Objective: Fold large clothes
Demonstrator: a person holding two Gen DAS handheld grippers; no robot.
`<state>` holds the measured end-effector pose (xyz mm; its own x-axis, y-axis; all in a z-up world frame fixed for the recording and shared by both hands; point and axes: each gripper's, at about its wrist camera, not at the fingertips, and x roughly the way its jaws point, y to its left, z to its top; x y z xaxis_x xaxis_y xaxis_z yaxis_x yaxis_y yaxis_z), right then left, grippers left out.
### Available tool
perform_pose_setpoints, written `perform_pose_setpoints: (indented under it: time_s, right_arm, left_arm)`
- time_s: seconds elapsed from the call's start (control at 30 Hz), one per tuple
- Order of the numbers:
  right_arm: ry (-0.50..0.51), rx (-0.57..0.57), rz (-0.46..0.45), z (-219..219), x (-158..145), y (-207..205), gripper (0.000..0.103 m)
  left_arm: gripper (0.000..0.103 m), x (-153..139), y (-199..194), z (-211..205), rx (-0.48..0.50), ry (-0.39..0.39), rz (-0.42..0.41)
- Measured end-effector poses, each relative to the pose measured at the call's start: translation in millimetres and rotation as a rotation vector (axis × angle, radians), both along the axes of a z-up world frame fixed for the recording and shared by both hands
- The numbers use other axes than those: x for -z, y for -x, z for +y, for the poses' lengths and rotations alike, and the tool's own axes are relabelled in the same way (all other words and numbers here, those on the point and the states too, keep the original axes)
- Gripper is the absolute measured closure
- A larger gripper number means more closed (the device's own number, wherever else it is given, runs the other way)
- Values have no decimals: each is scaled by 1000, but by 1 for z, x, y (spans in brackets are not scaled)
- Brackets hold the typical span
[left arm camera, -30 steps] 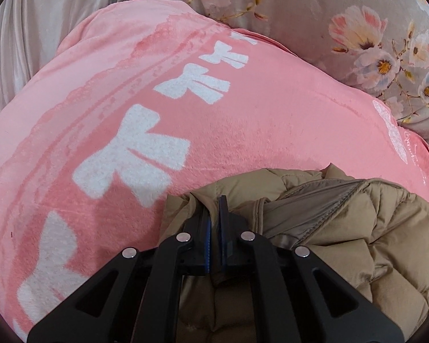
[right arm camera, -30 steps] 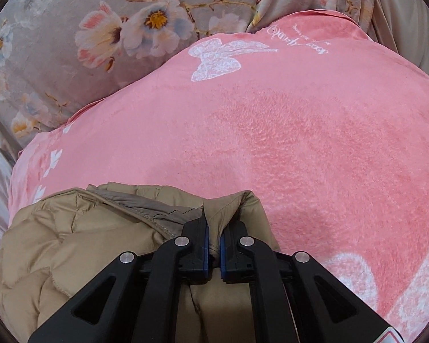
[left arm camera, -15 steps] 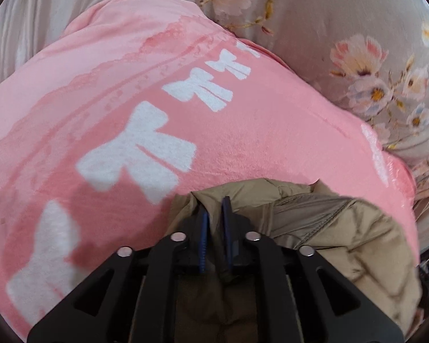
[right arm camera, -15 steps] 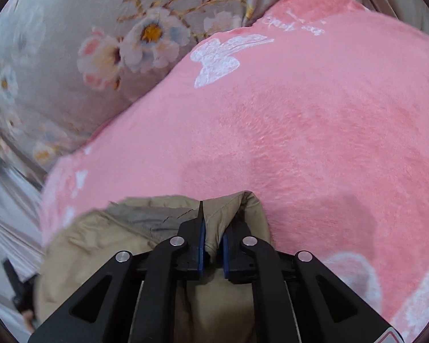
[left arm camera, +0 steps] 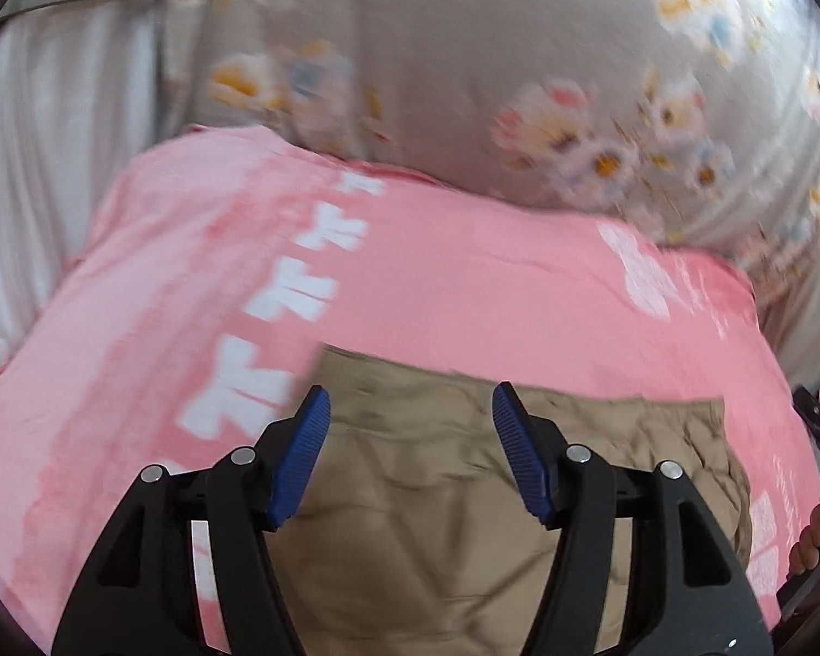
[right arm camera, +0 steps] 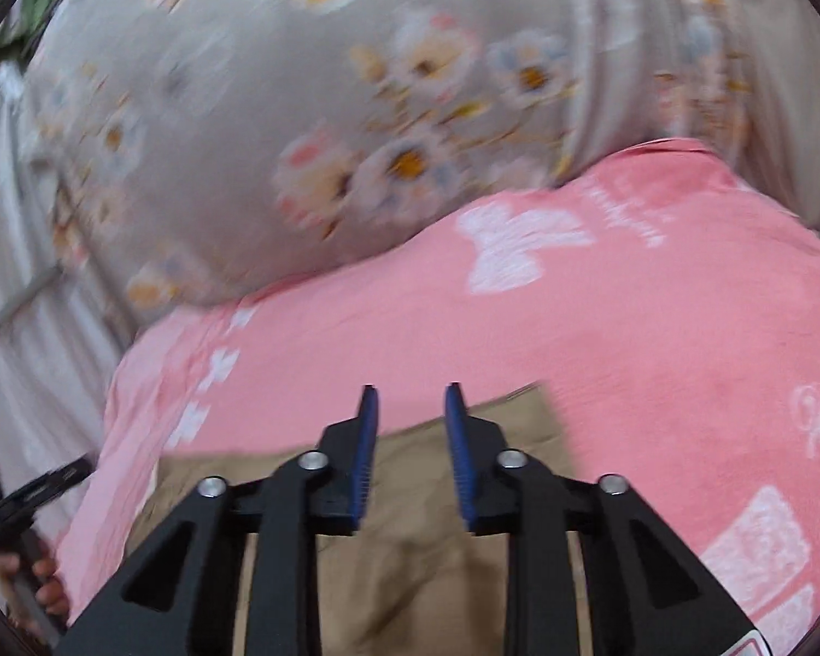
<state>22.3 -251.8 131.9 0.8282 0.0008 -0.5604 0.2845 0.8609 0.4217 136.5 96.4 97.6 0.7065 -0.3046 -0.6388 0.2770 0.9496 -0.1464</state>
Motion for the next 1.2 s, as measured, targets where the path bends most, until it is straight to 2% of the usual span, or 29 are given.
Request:
perform_pose_setpoints:
  time_s: [0.07, 0.13, 0.23, 0.37, 0.5, 0.73, 1.2]
  right_arm:
    - [79, -80, 61, 39, 10, -26, 101]
    - [165, -111, 110, 67, 22, -46, 101]
    - [190, -137, 176, 85, 44, -74, 101]
    - [183, -133, 260, 83, 85, -97, 101]
    - [111, -122, 254, 75, 105, -96, 103]
    - [159, -117, 240, 86, 116, -93, 103]
    - [174, -114, 237, 88, 120, -94, 103]
  left_arm:
    - [45, 19, -6, -38, 33, -52, 20]
    - [47, 38, -17, -65, 55, -77, 57]
    - [48, 59, -32, -92, 50, -113, 87]
    - [47, 87, -48, -99, 8, -137, 125]
    - [44, 103, -52, -94, -6, -99, 126]
    - [43, 116, -46, -102, -31, -133, 63]
    - [42, 124, -47, -106, -43, -143, 39]
